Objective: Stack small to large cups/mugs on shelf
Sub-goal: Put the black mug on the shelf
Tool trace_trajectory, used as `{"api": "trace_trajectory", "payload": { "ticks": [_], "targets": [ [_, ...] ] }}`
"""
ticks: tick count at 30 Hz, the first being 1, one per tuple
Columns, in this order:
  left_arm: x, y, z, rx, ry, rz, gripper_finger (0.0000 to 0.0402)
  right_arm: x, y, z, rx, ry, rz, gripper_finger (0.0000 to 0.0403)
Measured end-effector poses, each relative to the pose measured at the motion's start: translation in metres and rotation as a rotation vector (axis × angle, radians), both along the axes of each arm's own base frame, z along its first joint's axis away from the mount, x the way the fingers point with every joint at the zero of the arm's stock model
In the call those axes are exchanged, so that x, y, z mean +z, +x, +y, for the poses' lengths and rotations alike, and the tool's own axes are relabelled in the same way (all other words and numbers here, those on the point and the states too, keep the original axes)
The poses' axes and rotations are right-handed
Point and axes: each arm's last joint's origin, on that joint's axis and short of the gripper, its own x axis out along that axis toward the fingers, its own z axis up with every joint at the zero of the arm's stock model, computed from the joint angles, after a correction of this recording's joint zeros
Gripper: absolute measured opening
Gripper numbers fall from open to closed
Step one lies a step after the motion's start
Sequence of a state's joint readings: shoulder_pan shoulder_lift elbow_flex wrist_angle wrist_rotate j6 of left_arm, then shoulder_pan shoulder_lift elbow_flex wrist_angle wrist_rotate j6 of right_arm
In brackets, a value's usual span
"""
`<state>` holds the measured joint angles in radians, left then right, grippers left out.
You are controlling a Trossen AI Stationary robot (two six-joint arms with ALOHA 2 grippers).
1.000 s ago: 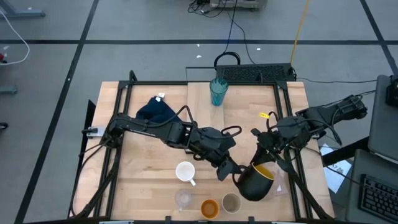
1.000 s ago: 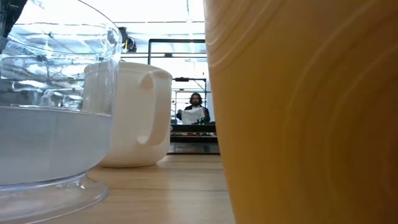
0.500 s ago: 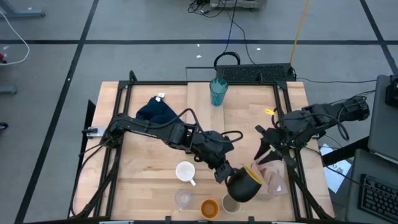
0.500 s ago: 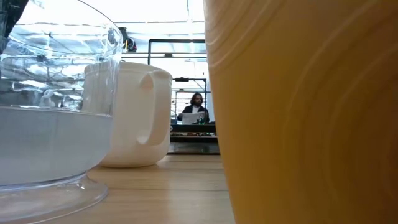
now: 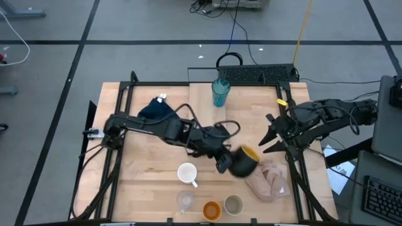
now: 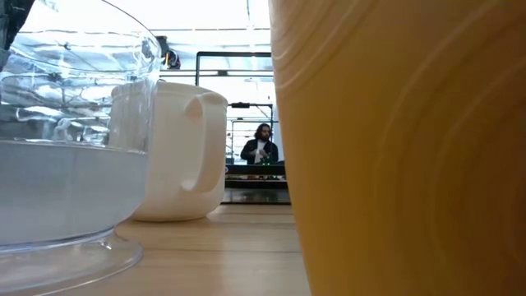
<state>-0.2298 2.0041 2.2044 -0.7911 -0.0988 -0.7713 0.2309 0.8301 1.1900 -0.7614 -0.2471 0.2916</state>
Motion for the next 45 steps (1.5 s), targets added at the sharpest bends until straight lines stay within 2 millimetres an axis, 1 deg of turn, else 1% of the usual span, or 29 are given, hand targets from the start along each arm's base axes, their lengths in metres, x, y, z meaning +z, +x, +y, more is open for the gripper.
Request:
{"api": "trace_trajectory", "payload": {
  "ticks": [4,6,8,10,16,22,25,28,31,33,36,38,41,43,45],
  "targets": [
    [0.026,-0.027,0.008,0.14,0.214,-0.034,0.007,0.001,-0.01,-0.004,-0.038,-0.012,-0.002,0.0139],
    [0.037,-0.038,0.009,0.197,0.305,-0.053,0.007,0.002,-0.015,-0.005,-0.042,-0.005,-0.01,0.0139],
    [0.044,-0.049,0.012,0.26,0.394,-0.046,0.007,0.004,-0.018,-0.006,-0.053,0.014,-0.016,0.0139],
    [0.047,-0.057,0.013,0.318,0.469,-0.024,0.007,0.005,-0.023,-0.007,-0.059,0.028,-0.022,0.0139],
    [0.043,-0.073,0.019,0.527,0.648,0.069,0.007,0.005,-0.032,-0.009,-0.076,0.059,-0.01,0.0139],
    [0.034,-0.081,0.027,0.648,0.696,0.142,0.007,0.006,-0.037,-0.01,-0.08,0.064,-0.013,0.0139],
    [0.029,-0.083,0.029,0.699,0.733,0.148,0.007,0.006,-0.036,-0.011,-0.116,0.067,-0.007,0.0139],
    [0.037,-0.095,0.032,0.671,0.696,0.126,0.007,0.005,-0.035,-0.012,-0.173,0.073,0.0,0.0139],
    [0.061,-0.109,0.03,0.565,0.672,-0.001,0.007,0.006,-0.034,-0.013,-0.208,0.082,0.0,0.0139],
    [0.073,-0.118,0.031,0.491,0.68,-0.083,0.007,0.006,-0.031,-0.012,-0.223,0.082,-0.012,0.0139],
    [0.081,-0.139,0.044,0.364,0.68,-0.173,0.007,0.007,-0.027,-0.012,-0.23,0.082,-0.019,0.0139],
    [0.081,-0.153,0.058,0.37,0.665,-0.233,0.007,0.006,-0.024,-0.011,-0.233,0.085,-0.011,0.0139],
    [0.069,-0.171,0.076,0.372,0.696,-0.259,0.007,0.005,-0.019,-0.01,-0.241,0.095,0.008,0.0139],
    [0.057,-0.175,0.089,0.296,0.691,-0.304,0.007,0.004,-0.016,-0.009,-0.246,0.101,0.02,0.0139],
    [0.04,-0.176,0.103,0.226,0.629,-0.375,0.007,0.003,-0.015,-0.009,-0.252,0.11,0.03,0.0139]
  ]
}}
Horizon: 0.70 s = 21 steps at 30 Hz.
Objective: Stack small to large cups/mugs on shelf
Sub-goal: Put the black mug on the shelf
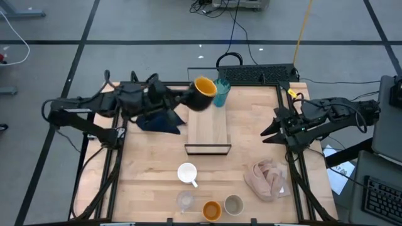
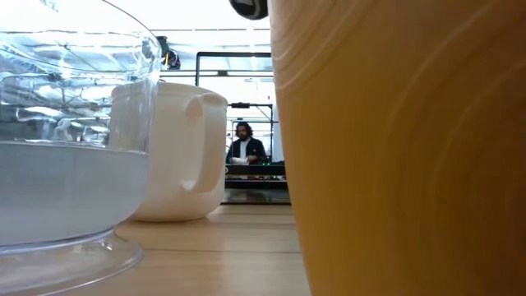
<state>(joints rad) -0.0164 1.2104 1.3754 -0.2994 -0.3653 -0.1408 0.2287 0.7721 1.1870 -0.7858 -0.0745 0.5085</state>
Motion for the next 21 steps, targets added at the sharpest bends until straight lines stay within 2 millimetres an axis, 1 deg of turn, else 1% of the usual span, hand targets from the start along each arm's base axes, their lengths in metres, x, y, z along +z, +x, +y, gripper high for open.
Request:
{"api": "trace_trajectory", "payload": {
  "ticks": [3,5,8,12,14,17,19,21],
  "targets": [
    [-0.028,-0.006,0.022,-0.111,-0.038,-0.05,0.007,0.0,0.002,0.0,-0.011,-0.001,0.002,0.0139],
    [-0.047,-0.012,0.037,-0.134,-0.063,-0.075,0.007,0.0,0.003,-0.001,-0.038,-0.01,0.0,0.0139],
    [-0.076,-0.02,0.055,-0.166,-0.076,-0.069,0.007,0.001,0.003,-0.002,-0.096,-0.039,-0.018,0.0139],
    [-0.104,-0.037,0.079,-0.266,-0.12,-0.079,0.007,0.003,0.005,-0.004,-0.168,-0.056,-0.046,0.0139],
    [-0.118,-0.045,0.091,-0.254,-0.131,-0.092,0.007,0.004,0.006,-0.005,-0.19,-0.041,-0.06,0.0139],
    [-0.135,-0.052,0.104,-0.218,-0.073,-0.117,0.007,0.005,0.008,-0.006,-0.229,-0.012,-0.062,0.0139],
    [-0.144,-0.059,0.112,-0.165,-0.04,-0.128,0.007,0.004,0.009,-0.007,-0.246,0.002,-0.051,0.0139],
    [-0.159,-0.064,0.123,-0.1,-0.052,-0.122,0.007,0.003,0.011,-0.008,-0.258,0.007,-0.044,0.0139]
  ]
}}
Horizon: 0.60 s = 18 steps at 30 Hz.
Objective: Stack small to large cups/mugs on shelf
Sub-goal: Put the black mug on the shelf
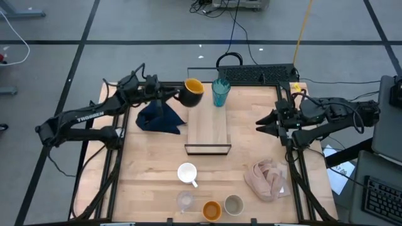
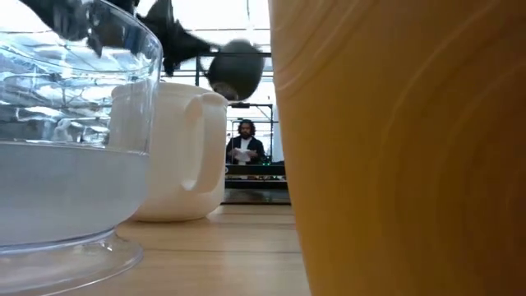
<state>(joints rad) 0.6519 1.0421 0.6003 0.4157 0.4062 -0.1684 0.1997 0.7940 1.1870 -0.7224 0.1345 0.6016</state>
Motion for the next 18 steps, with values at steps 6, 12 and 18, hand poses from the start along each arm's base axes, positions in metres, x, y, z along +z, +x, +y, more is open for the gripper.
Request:
{"api": "trace_trajectory", "payload": {
  "ticks": [6,12,18],
  "targets": [
    [-0.037,-0.008,0.014,-0.012,0.006,-0.047,0.007,-0.004,0.009,-0.002,-0.035,0.008,0.031,0.0129],
    [-0.056,-0.009,0.02,-0.004,0.053,-0.115,0.007,-0.006,0.019,-0.002,-0.05,0.032,0.044,0.0124],
    [-0.079,0.0,0.027,-0.063,-0.04,-0.065,0.007,-0.005,0.026,-0.002,-0.056,0.037,0.024,0.0124]
  ]
}}
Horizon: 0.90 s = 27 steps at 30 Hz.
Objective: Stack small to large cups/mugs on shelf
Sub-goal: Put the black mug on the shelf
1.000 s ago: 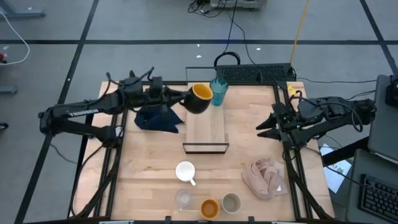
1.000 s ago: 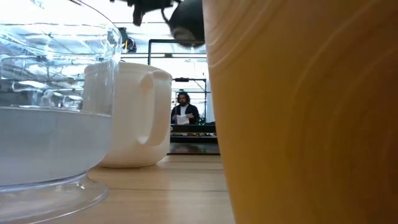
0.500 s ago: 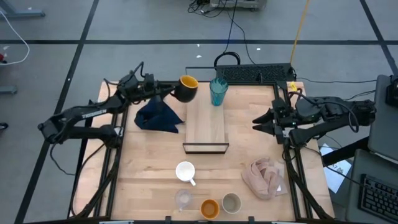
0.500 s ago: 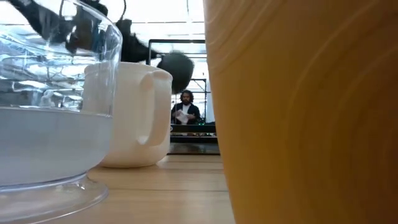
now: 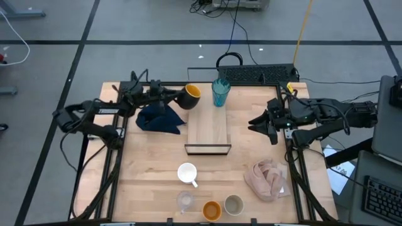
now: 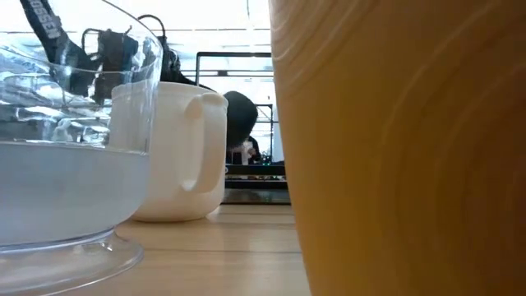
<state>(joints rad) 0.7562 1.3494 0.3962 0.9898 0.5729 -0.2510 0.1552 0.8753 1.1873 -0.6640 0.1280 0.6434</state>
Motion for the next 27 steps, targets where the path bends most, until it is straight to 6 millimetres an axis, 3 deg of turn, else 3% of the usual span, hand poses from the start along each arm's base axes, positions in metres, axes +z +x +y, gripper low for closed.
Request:
{"api": "trace_trajectory", "payload": {
  "ticks": [27],
  "targets": [
    [-0.053,0.029,0.008,-0.002,-0.052,-0.042,0.007,0.0,0.001,-0.003,-0.042,0.075,0.002,0.0123]
  ]
}}
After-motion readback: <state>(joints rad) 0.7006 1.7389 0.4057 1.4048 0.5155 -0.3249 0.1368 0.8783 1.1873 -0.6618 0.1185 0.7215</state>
